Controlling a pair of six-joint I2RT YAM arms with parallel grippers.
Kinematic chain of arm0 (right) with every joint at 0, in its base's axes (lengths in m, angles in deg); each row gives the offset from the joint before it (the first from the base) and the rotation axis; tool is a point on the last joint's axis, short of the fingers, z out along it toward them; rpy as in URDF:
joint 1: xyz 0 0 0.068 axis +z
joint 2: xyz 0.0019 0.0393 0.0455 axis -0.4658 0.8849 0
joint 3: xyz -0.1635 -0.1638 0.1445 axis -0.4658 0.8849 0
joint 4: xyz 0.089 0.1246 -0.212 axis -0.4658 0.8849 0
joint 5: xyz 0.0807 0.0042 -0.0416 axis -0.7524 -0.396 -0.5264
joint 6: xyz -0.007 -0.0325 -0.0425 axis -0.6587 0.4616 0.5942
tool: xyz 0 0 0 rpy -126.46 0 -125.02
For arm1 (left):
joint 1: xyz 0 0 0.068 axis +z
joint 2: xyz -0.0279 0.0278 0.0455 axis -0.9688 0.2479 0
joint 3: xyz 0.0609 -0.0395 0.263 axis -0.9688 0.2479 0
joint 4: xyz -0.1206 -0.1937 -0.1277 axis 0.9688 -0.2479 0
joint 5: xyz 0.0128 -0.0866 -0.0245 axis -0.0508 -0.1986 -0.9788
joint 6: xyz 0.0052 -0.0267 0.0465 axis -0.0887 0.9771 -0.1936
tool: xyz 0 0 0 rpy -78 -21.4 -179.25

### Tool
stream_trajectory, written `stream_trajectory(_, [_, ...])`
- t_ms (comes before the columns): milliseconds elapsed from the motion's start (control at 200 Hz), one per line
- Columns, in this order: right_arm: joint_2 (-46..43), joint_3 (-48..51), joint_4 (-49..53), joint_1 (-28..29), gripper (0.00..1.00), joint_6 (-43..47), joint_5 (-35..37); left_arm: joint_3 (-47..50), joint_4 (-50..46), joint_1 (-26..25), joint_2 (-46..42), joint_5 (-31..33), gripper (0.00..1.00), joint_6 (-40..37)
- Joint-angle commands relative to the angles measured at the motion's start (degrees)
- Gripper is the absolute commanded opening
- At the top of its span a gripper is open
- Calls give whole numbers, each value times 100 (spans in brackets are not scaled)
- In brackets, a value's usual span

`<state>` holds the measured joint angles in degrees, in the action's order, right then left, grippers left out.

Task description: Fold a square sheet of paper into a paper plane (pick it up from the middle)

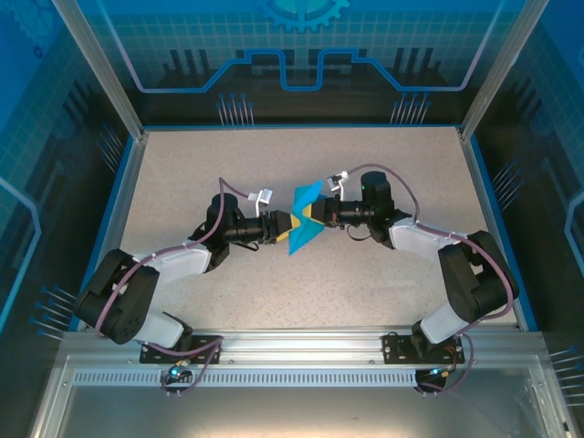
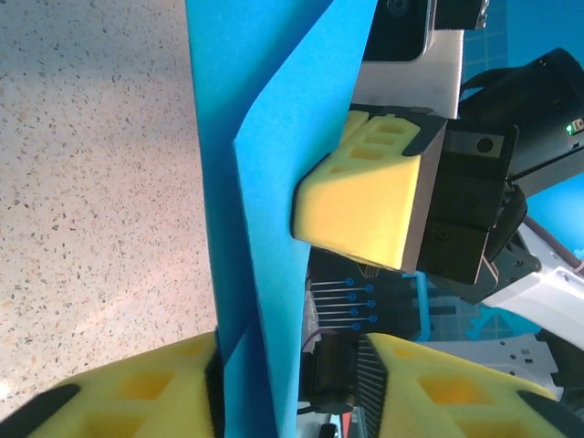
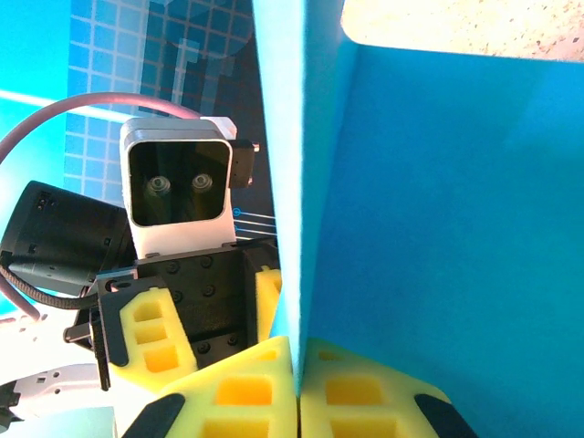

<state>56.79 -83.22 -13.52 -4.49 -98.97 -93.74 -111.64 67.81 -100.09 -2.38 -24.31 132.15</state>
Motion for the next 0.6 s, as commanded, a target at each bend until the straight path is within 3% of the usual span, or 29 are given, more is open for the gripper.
stream_trajectory(0, [133,-121,29,46,4,10,-81,35,161,-1,-37,14,35,-107])
stream_trajectory(305, [71,-142,291,37,9,137,-23,12,-234,-4,-107,228,15,-311])
stream_trajectory(460, [-314,-163,1200,-59,33,596,432,-101,-1168,1,-334,544,10,-735])
stream_trajectory(590, [-945,-101,2385,-194,54,1155,1403,-538,-3215,-16,-818,1341,9,-1716])
